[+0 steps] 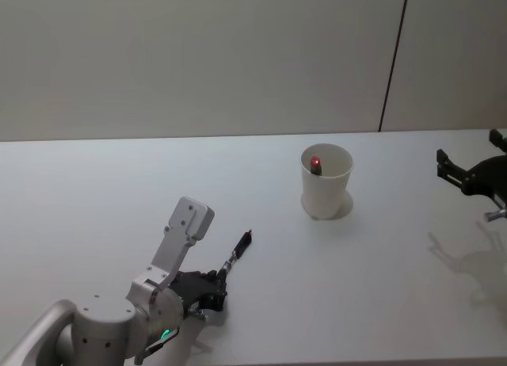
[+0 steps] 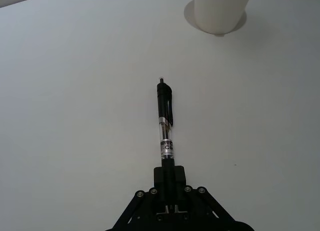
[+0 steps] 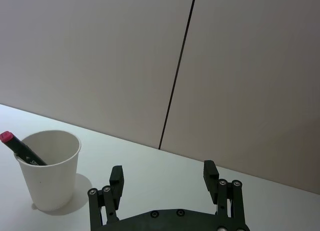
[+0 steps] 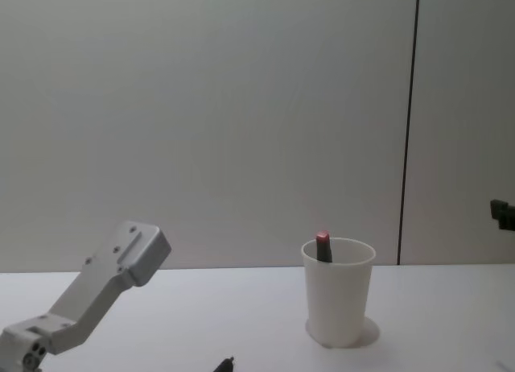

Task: Place the pen into the pen holder.

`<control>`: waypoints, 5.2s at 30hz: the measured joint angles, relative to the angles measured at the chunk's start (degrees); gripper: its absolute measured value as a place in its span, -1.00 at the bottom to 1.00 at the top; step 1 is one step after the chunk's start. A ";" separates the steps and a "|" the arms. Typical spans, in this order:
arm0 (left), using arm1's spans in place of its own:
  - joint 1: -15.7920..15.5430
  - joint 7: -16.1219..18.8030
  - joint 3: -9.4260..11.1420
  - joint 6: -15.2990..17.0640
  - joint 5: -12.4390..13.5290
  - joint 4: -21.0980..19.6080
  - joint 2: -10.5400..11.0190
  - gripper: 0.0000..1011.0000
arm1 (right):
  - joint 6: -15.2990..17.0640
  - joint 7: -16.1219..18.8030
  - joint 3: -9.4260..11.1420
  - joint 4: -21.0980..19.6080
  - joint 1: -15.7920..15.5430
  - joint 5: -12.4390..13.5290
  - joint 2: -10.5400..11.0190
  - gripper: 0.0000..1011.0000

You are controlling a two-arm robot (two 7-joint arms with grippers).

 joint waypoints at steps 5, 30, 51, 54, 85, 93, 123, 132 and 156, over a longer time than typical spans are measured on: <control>-0.01 -0.24 0.03 -0.20 0.79 -0.07 0.09 -0.74 | 0.00 0.00 0.00 0.00 0.00 0.00 0.00 0.98; 1.84 -0.19 -1.12 -13.74 5.28 -5.53 2.39 -0.74 | 0.00 0.00 0.00 0.00 0.00 0.00 0.00 0.98; 1.22 -7.78 -1.50 -29.87 7.00 -7.37 2.62 -0.74 | 0.00 0.00 0.00 0.00 0.00 0.00 0.00 0.98; 0.64 -9.86 -1.51 -31.87 6.90 -6.96 2.36 -0.74 | 0.00 0.00 0.00 0.00 0.00 0.00 0.00 0.98; -6.45 -28.10 -0.14 -41.74 5.27 2.23 -2.17 -0.74 | 0.00 0.00 0.00 0.00 0.00 0.00 0.00 0.98; -8.55 -31.20 0.58 -43.24 5.15 5.58 -3.83 -0.74 | 0.00 0.00 0.00 0.00 0.00 0.00 0.00 0.98; -10.72 -34.22 1.34 -44.68 5.06 9.22 -5.55 -0.74 | -3.00 5.22 0.71 -0.18 -0.66 3.15 1.15 0.98; -10.81 -34.36 1.40 -44.75 5.06 9.39 -5.63 -0.74 | -4.60 11.94 1.59 -0.43 -1.42 7.40 2.51 0.98; -10.91 -34.49 1.42 -44.80 5.06 9.54 -5.71 -0.74 | -3.20 26.91 4.03 0.85 -1.73 17.71 6.48 0.98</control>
